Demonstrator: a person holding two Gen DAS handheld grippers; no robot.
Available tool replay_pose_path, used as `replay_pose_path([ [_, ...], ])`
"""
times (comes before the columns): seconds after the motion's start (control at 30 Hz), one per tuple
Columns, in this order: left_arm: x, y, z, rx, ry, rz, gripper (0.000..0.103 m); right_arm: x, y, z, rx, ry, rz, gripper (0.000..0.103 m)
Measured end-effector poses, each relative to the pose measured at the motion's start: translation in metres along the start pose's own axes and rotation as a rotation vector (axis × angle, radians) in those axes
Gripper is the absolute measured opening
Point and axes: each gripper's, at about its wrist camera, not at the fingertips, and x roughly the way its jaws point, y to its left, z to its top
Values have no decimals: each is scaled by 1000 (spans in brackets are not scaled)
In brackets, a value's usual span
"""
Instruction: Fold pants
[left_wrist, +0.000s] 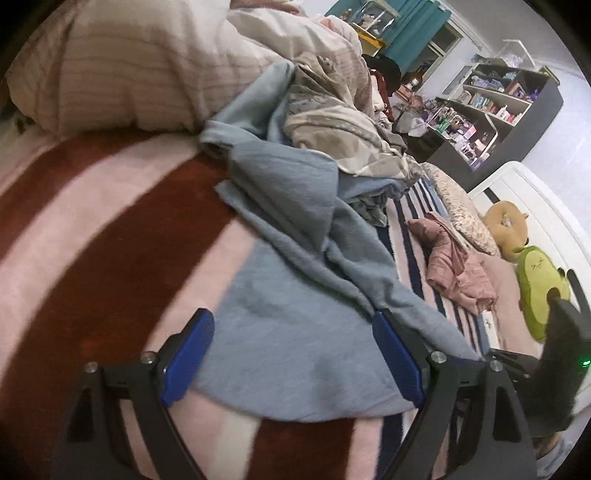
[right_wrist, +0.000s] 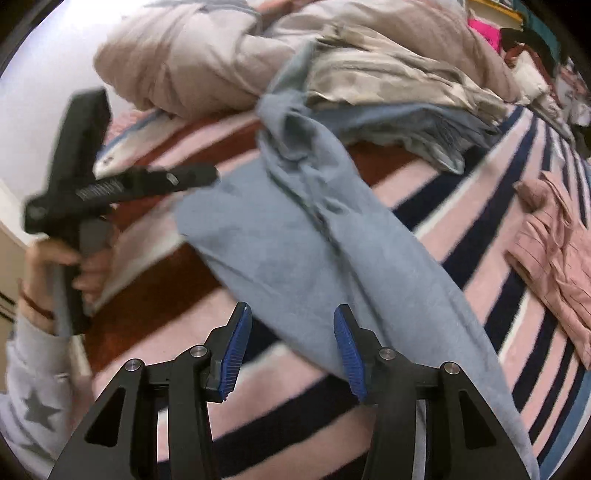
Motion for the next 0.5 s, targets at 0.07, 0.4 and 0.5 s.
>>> replay_pose_path([
  [0.07, 8, -6, 0, 6, 8, 14, 85, 0, -13, -1, 16, -21, -53, 42],
  [0.4, 43, -20, 15, -79, 10, -32, 65, -4, -59, -12, 58, -61, -82, 42],
  [0.5, 54, -26, 22, -68, -5, 15, 65, -6, -60, -16, 60, -79, -47, 42],
])
